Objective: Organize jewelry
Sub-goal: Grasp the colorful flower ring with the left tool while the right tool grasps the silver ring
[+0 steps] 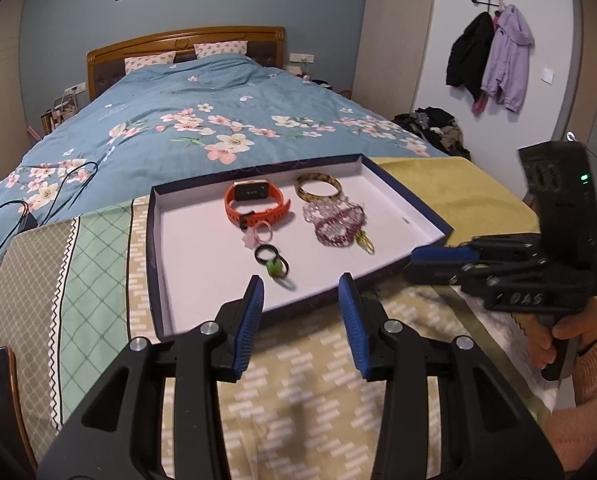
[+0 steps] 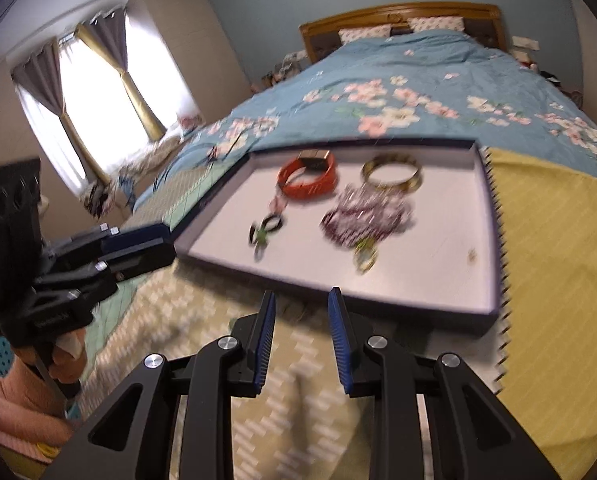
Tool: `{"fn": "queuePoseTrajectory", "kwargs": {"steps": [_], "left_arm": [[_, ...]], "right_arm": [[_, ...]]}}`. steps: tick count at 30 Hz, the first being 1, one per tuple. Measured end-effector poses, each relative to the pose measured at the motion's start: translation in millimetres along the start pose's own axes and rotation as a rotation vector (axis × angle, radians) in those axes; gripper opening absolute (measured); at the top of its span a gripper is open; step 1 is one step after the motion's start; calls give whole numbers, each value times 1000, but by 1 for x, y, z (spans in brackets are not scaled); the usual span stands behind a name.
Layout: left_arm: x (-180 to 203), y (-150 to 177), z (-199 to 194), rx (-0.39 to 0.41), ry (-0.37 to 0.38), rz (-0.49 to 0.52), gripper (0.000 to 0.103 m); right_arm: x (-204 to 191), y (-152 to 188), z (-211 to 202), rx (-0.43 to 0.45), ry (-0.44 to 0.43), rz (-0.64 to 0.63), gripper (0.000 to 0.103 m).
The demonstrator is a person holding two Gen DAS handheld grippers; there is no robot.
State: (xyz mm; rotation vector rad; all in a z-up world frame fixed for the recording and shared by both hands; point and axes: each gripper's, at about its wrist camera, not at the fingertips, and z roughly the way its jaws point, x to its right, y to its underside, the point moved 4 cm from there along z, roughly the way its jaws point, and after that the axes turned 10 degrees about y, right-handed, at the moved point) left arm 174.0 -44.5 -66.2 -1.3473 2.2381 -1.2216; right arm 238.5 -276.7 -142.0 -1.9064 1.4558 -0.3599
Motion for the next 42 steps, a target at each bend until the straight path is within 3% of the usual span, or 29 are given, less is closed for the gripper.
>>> {"fn": "queuePoseTrajectory", "kwargs": {"steps": [7, 12, 23, 33, 38, 42], "left_arm": [[0, 13, 0, -24, 2, -18, 40], [1, 20, 8, -46, 20, -24, 40], [-6, 25, 14, -60, 27, -51, 40], [-8, 27, 20, -81, 47, -48, 40], [-2, 32, 26, -103, 61, -31, 40], [4, 37, 30, -122, 82, -18, 40]], "right_arm": [[-16, 9, 21, -51, 27, -19, 26], [-19, 8, 16, -31, 47, -32, 26], [-35, 1, 35, -82, 21, -98, 24], [-40, 18, 19, -147, -57, -129, 25], [-38, 23, -3, -106, -86, -124, 25], [-21, 18, -5, -70, -17, -77, 25]]}}
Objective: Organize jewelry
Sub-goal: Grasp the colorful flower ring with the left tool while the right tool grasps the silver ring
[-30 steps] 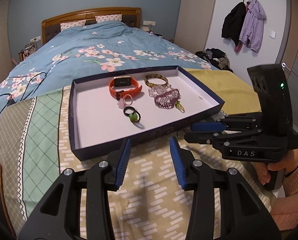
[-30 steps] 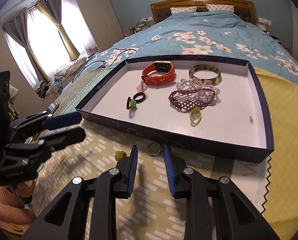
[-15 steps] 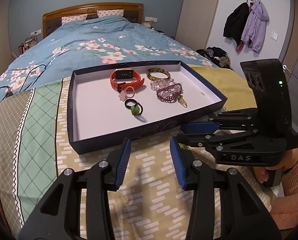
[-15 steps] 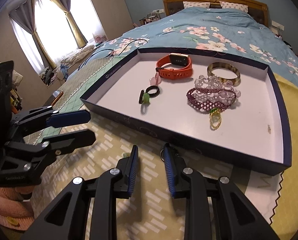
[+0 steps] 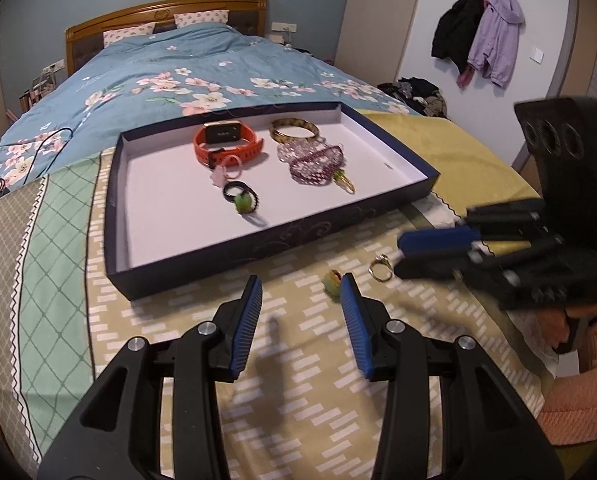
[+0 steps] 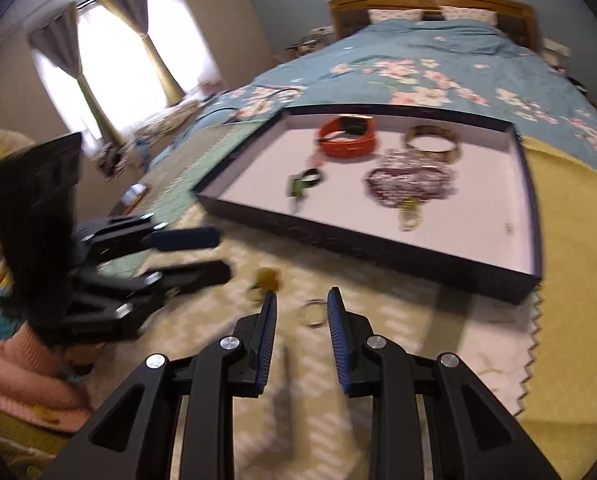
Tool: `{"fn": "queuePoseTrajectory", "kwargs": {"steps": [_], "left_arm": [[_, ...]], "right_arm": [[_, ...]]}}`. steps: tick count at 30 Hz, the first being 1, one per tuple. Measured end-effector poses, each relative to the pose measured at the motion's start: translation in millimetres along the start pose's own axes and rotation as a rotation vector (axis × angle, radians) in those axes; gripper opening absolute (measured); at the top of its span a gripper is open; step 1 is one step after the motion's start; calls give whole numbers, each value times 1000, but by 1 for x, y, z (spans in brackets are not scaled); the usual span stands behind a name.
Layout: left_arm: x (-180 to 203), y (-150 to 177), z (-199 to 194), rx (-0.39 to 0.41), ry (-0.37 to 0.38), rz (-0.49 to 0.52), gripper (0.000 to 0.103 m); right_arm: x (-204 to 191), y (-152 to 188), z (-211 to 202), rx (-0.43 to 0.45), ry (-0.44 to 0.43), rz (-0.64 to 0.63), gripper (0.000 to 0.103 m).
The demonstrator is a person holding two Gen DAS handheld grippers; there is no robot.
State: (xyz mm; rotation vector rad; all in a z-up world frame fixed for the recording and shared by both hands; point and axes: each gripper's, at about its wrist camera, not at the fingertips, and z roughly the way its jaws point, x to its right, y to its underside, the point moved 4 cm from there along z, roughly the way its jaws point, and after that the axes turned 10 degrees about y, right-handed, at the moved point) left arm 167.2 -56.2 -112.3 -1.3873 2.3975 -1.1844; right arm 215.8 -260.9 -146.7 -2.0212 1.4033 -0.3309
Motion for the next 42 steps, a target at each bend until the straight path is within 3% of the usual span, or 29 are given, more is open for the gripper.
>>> {"fn": "queuePoseTrajectory", "kwargs": {"steps": [8, 10, 21, 25, 42], "left_arm": [[14, 3, 17, -52, 16, 47, 40], [14, 2, 22, -63, 13, 45, 36], [12, -2, 39, -91, 17, 26, 27], [10, -3, 41, -92, 11, 16, 18], [10, -3, 20, -42, -10, -1, 17]], "right_arm": [[-7, 3, 18, -17, 87, -58, 25], [-8, 3, 20, -12, 108, -73, 25], [1, 2, 20, -9, 118, -39, 13], [-4, 2, 21, -9, 136, -69, 5], [12, 2, 2, 61, 87, 47, 5]]}}
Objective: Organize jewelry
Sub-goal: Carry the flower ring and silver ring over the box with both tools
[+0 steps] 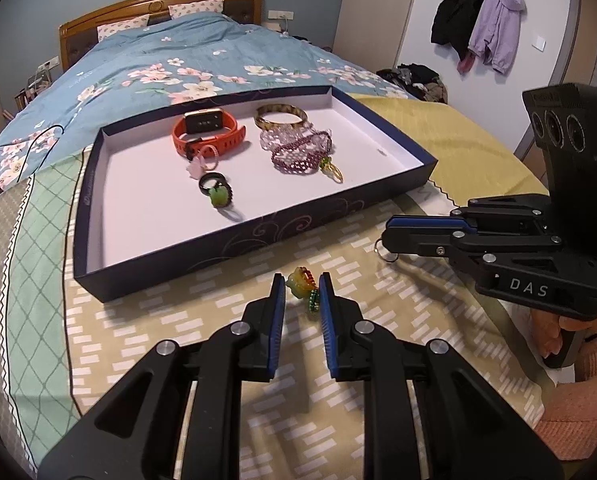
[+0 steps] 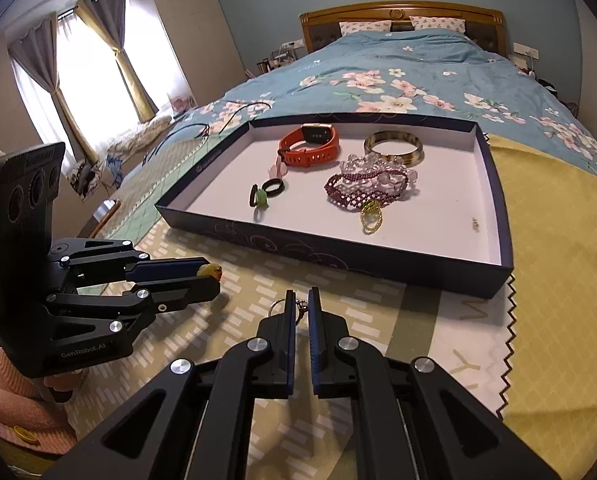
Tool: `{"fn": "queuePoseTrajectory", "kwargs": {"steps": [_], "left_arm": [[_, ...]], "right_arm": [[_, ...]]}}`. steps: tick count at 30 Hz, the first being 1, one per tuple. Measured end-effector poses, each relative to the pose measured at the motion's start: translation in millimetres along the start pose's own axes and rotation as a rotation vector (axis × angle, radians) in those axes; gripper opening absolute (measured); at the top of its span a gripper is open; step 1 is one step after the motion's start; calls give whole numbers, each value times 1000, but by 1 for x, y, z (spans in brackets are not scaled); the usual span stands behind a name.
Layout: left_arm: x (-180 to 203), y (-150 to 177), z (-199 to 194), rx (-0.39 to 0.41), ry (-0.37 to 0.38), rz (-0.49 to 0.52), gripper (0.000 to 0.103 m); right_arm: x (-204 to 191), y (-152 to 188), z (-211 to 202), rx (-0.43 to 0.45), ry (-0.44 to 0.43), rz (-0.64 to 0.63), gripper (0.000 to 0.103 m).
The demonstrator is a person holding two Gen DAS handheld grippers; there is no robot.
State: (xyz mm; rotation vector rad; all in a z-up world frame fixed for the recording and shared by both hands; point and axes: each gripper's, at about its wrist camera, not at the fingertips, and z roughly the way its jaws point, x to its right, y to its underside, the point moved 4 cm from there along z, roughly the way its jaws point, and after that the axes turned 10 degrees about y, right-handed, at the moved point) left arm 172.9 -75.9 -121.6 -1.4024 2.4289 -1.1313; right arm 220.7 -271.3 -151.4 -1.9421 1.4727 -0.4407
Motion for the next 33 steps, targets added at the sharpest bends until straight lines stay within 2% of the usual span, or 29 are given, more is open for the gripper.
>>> {"fn": "queuePoseTrajectory", "kwargs": {"steps": [33], "left_arm": [[5, -11, -37, 109, -29, -8, 18]], "right_arm": [[5, -17, -23, 90, -8, 34, 5]]}}
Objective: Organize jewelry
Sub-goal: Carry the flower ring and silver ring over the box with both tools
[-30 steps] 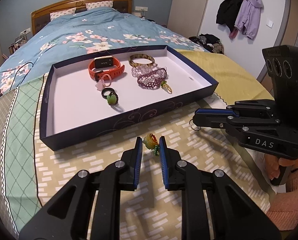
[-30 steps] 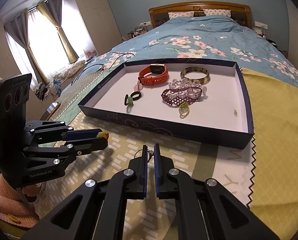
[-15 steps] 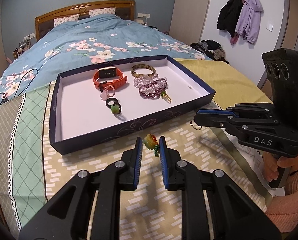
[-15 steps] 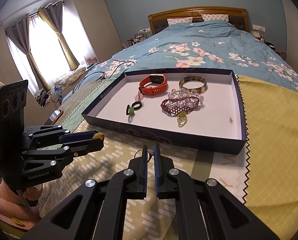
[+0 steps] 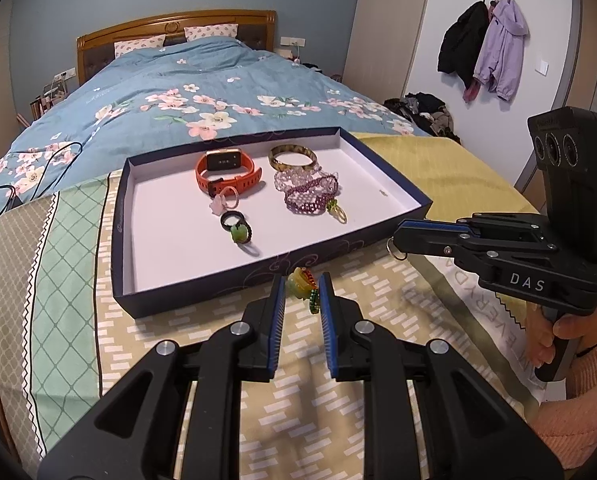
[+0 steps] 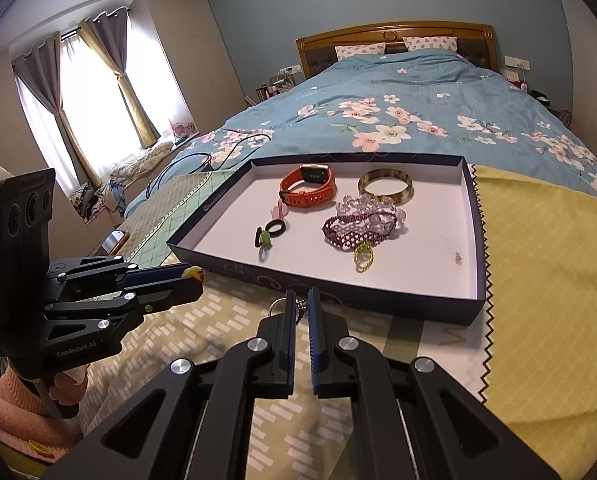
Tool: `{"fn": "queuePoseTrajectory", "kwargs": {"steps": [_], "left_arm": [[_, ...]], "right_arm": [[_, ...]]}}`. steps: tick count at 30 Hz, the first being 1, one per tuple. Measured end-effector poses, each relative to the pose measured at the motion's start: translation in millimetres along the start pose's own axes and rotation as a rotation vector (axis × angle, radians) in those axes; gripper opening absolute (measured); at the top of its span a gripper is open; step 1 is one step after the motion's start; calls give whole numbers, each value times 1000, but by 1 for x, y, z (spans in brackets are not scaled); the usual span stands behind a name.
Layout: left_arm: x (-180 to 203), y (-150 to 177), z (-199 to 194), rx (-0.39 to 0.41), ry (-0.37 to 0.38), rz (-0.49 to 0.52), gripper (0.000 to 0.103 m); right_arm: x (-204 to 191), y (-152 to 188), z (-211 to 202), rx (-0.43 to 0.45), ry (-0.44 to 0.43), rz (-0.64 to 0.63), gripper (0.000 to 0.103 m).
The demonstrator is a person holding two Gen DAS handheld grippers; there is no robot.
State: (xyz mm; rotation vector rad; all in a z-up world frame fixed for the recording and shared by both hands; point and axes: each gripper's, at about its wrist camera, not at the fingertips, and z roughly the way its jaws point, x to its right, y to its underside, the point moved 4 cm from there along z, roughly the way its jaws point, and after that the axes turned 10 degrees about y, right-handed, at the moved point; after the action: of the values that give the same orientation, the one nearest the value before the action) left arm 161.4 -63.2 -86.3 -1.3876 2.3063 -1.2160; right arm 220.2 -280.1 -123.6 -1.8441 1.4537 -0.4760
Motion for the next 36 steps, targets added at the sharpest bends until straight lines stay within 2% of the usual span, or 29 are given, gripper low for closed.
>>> {"fn": "queuePoseTrajectory", "kwargs": {"steps": [19, 36], "left_arm": [[-12, -25, -1, 49, -19, -16, 18], [-21, -38, 15, 46, -39, -17, 18]], "right_arm": [[4, -29, 3, 52, 34, -20, 5], [8, -41, 20, 42, 53, -23, 5]]}}
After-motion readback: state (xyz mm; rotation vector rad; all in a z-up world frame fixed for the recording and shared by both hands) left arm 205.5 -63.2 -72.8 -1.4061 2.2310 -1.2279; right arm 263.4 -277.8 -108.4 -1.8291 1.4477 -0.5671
